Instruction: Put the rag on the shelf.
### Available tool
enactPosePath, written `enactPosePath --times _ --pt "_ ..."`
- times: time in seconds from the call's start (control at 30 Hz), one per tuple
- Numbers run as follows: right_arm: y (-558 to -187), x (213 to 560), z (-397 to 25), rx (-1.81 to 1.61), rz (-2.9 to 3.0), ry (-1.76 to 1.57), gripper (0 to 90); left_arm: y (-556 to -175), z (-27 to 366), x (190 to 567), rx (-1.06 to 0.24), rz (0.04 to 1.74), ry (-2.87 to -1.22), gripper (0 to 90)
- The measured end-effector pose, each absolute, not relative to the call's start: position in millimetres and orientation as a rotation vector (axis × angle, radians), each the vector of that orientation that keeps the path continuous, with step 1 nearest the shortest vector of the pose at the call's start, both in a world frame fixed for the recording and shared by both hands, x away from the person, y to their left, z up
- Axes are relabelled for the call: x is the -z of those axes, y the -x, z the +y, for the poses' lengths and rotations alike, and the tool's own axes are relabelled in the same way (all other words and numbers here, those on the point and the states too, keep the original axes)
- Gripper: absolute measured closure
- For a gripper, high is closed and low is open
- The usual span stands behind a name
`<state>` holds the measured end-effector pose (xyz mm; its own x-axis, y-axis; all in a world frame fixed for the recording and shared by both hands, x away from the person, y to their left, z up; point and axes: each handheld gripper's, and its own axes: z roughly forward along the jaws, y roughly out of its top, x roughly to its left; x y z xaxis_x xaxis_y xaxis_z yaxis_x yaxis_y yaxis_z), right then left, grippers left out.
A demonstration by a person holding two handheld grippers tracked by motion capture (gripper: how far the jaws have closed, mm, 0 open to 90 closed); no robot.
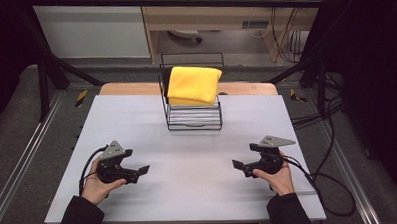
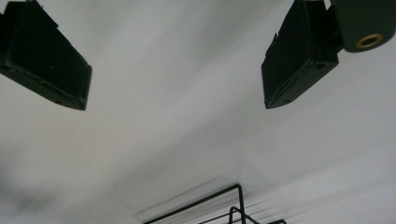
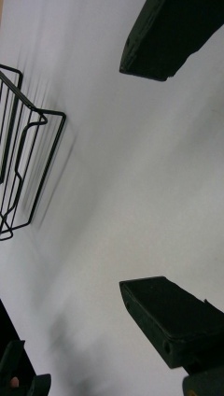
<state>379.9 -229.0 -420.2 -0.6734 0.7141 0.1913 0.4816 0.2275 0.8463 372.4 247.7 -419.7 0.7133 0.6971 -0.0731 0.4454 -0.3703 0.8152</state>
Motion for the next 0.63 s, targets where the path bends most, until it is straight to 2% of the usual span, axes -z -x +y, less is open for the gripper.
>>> enactPosePath --times 0.33,0.63 --pt "-360.7 439.7 -247.5 -1.383 2.312 -1.118 0.8 -361.1 259.2 431.1 -0.347 0.870 -2.017 9.6" --pt "-359.1 440.6 -249.8 -1.399 2.320 -1.149 0.8 -358.3 264.7 435.2 -0.354 0.878 -2.024 9.6"
